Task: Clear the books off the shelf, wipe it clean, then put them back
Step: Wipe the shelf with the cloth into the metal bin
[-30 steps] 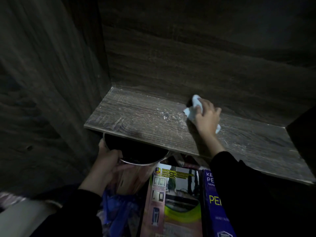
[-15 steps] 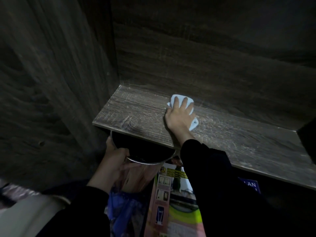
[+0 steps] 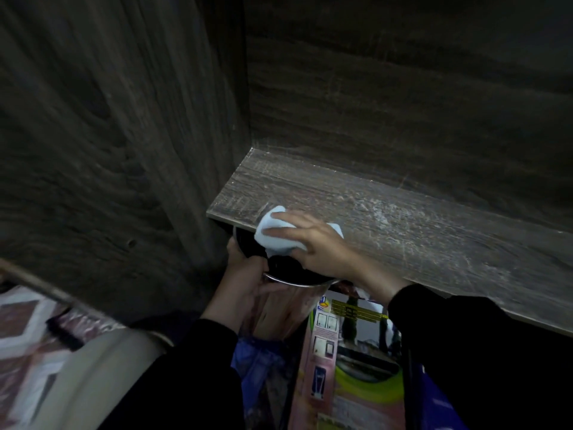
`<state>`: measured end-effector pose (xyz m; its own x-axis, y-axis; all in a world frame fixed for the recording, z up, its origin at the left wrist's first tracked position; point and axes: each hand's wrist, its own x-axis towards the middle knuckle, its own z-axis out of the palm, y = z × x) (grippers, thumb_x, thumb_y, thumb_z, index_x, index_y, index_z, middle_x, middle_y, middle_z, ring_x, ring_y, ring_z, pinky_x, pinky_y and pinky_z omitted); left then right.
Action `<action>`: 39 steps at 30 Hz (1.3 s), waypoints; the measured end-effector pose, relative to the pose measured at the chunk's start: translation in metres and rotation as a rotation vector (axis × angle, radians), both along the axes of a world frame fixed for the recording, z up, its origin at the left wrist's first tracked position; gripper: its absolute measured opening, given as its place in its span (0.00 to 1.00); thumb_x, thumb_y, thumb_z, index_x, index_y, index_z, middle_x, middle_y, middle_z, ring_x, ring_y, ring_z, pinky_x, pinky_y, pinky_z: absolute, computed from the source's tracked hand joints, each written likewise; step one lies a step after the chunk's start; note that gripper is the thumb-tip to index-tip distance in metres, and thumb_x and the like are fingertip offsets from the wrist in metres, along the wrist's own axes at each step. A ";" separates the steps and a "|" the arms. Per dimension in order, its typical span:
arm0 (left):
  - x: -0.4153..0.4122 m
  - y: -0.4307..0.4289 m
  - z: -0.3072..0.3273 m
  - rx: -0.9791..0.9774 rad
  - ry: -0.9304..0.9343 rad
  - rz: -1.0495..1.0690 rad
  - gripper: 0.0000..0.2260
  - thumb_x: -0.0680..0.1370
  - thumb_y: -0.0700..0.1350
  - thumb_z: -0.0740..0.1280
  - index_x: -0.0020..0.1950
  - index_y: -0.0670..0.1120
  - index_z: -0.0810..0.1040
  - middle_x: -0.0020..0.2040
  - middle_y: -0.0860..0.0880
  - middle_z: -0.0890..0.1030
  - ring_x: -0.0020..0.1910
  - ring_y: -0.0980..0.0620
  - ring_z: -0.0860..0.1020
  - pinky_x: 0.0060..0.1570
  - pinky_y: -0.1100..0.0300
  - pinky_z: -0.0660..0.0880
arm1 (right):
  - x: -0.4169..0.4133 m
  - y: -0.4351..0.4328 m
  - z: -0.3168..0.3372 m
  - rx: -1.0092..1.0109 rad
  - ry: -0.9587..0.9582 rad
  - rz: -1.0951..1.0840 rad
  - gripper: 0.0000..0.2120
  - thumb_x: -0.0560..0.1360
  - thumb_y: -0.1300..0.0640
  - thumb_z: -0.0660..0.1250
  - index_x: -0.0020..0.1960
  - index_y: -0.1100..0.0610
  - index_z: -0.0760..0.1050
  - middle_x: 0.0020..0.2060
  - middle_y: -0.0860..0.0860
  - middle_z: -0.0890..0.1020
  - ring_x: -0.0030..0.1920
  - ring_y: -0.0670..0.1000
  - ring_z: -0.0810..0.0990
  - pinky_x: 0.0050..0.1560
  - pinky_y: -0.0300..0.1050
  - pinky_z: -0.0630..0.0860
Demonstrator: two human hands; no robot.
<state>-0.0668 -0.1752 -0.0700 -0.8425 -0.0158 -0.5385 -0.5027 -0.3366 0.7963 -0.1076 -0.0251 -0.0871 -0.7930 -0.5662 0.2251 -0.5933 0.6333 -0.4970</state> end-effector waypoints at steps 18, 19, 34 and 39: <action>-0.007 -0.017 -0.006 0.034 0.007 0.026 0.32 0.73 0.25 0.53 0.73 0.50 0.57 0.63 0.44 0.69 0.44 0.47 0.75 0.26 0.50 0.79 | -0.025 -0.014 0.000 0.265 -0.026 -0.525 0.37 0.68 0.44 0.40 0.74 0.50 0.63 0.75 0.56 0.60 0.75 0.59 0.57 0.71 0.56 0.59; -0.006 -0.018 -0.004 0.035 0.009 0.026 0.33 0.73 0.25 0.53 0.73 0.50 0.57 0.64 0.44 0.69 0.43 0.47 0.75 0.26 0.51 0.79 | -0.023 -0.022 0.000 0.274 -0.019 -0.409 0.37 0.67 0.44 0.40 0.73 0.50 0.65 0.75 0.56 0.62 0.75 0.59 0.57 0.71 0.57 0.59; -0.007 -0.033 -0.007 0.114 0.012 0.035 0.33 0.73 0.24 0.52 0.71 0.53 0.62 0.55 0.50 0.73 0.46 0.47 0.75 0.26 0.49 0.79 | -0.148 -0.063 0.031 0.292 0.040 -0.391 0.25 0.77 0.61 0.59 0.74 0.55 0.63 0.73 0.57 0.62 0.71 0.60 0.60 0.66 0.54 0.61; -0.011 -0.035 -0.010 0.086 0.004 0.043 0.32 0.73 0.24 0.53 0.71 0.51 0.62 0.54 0.48 0.76 0.48 0.46 0.77 0.35 0.44 0.80 | -0.152 -0.086 0.021 0.351 -0.008 -0.506 0.23 0.77 0.57 0.58 0.71 0.57 0.63 0.71 0.55 0.65 0.69 0.59 0.61 0.64 0.55 0.61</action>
<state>-0.0774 -0.2105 -0.0802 -0.8444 -0.0060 -0.5357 -0.4826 -0.4255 0.7655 -0.2592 -0.1112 -0.0661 -0.9836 -0.1585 0.0862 -0.1735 0.9619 -0.2112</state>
